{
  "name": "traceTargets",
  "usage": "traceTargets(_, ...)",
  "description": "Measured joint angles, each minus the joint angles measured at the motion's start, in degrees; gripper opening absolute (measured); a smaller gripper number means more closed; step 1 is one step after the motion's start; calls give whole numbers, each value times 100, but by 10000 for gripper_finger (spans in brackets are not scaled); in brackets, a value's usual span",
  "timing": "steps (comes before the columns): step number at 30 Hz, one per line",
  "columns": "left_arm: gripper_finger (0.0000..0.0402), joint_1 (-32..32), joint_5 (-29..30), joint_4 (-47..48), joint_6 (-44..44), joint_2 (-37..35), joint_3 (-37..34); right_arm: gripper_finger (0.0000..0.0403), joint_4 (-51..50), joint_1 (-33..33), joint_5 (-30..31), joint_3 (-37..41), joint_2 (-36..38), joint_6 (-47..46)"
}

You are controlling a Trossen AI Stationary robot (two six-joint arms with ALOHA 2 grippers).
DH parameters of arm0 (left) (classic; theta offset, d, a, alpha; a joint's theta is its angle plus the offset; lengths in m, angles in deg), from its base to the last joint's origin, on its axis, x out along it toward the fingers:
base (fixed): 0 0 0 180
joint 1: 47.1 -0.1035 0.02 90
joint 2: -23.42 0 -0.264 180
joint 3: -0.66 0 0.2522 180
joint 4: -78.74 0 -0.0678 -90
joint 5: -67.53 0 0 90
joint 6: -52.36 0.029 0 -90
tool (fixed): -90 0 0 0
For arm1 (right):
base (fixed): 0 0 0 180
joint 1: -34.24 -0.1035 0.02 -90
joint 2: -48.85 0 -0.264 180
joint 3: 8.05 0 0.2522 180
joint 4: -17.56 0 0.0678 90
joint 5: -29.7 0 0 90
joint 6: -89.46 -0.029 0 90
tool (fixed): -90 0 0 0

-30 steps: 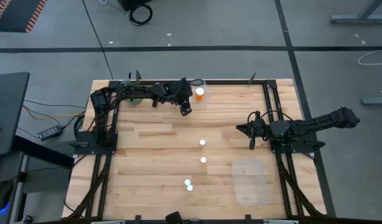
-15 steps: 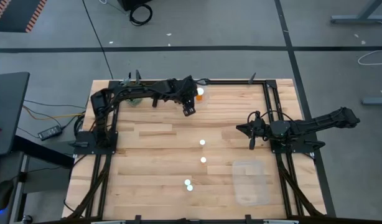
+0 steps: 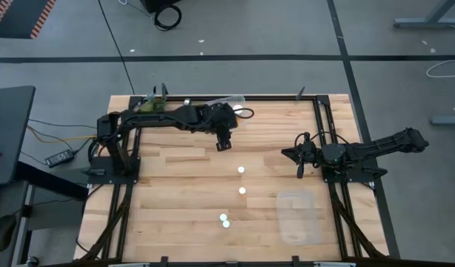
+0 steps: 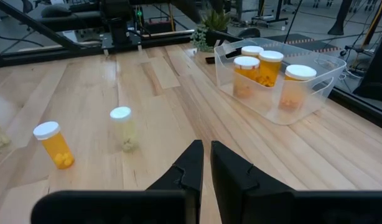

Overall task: Pick and place medicine bottles into bin by pill shape (circle, oval)
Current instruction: Put the small transparent pill bottle into the bottom transparent bin

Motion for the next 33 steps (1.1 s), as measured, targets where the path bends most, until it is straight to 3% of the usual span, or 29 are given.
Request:
traceTargets(25,172,1001,-4,1780,-605,-236,-29,37,-5,0,1,0,0,0)
traceTargets(33,172,1177,-26,1158,-1061,-651,-1357,37,-5,0,0,0,0,1)
